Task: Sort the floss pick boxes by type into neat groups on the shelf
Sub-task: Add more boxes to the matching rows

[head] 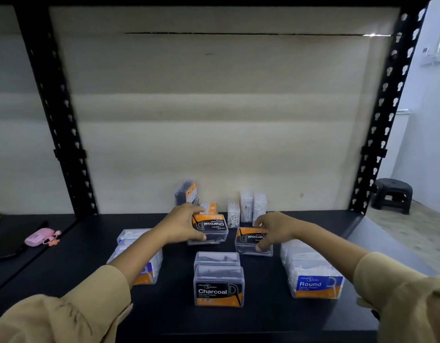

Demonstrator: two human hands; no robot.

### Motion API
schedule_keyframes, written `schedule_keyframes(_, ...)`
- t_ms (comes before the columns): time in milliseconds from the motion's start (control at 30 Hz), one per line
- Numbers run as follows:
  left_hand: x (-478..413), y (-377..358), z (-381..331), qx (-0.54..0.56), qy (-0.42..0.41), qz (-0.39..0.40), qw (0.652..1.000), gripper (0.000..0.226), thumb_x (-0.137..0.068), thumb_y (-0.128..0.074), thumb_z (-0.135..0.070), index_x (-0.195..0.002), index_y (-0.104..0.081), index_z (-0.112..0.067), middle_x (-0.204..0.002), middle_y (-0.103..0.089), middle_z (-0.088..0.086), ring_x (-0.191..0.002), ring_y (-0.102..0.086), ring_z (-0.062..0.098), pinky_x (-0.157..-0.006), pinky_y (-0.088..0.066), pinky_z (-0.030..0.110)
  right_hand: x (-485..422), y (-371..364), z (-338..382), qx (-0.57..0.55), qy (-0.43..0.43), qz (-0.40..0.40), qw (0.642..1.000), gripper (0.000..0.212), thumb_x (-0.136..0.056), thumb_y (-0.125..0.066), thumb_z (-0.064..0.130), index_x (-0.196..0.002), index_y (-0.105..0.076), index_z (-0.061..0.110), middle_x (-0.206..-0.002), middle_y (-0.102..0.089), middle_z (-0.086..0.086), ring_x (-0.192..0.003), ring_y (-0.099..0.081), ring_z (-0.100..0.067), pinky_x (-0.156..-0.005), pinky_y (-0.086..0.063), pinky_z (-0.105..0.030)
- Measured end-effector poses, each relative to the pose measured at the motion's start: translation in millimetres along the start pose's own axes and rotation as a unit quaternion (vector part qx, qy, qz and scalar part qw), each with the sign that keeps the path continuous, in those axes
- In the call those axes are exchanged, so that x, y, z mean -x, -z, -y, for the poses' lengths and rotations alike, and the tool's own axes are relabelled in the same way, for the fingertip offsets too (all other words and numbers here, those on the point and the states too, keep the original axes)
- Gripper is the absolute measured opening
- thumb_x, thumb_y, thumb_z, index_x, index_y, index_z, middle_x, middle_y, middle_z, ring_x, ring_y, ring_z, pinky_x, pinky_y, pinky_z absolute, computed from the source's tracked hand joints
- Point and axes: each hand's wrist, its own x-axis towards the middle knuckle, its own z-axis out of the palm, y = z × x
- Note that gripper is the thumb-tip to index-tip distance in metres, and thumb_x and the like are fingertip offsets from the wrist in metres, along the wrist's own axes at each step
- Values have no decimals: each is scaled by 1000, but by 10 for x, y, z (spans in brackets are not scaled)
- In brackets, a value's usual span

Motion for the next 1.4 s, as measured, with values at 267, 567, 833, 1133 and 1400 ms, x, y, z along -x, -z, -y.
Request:
schedule_keyframes(267, 125, 216, -17, 226, 17, -46, 973, 65, -63, -85, -28, -120, -55, -34, -101, -59, -10, -93, -59, 13, -88, -48, 27, 114, 127, -33, -82, 1, -45, 996, 67, -70, -76, 36, -127, -47, 18, -109, -55, -2, -98, -54, -20, -87, -45, -31)
schedule_keyframes(567, 112, 233, -1, 332, 57, 27, 941, 64, -43, -83, -36, -103, -66, -23, -104, -69, 6, -103, -64, 17, -93, -51, 35, 160, 179, -15, -201, 4, -28, 979, 33, -77, -70, 37, -98, -65, 11, -83, -63, -8, -66, -57, -15, -59, -49, -23)
schedule_keyframes(833, 48, 189, -28, 312, 42, 99, 944, 18, -78, -72, -8, -92, -74, -18, -101, -73, -2, -101, -65, 7, -88, -50, 18, 130, 123, 8, -207, -19, 29, 978, 32, -90, -53, 38, -85, -65, 9, -82, -66, -13, -70, -58, -20, -59, -46, -22)
schedule_keyframes(1133, 18, 126, -163, 194, -6, 57, 979, 22, -89, -62, -22, -109, -69, -23, -89, -63, -21, -74, -55, -12, -63, -40, 1, 67, 47, -1, -132, 0, -14, 991, 20, -91, -49, 20, -89, -65, 9, -94, -64, -5, -84, -56, -16, -72, -44, -23)
schedule_keyframes(1400, 110, -11, -260, 25, -28, 47, 998, 58, -75, -74, -39, -127, -54, -24, -118, -62, -2, -102, -56, 11, -86, -42, 21, 33, 11, 80, -73, 21, -11, 997, 44, -80, -66, 44, -108, -65, 10, -94, -62, -2, -84, -55, -15, -67, -41, -23)
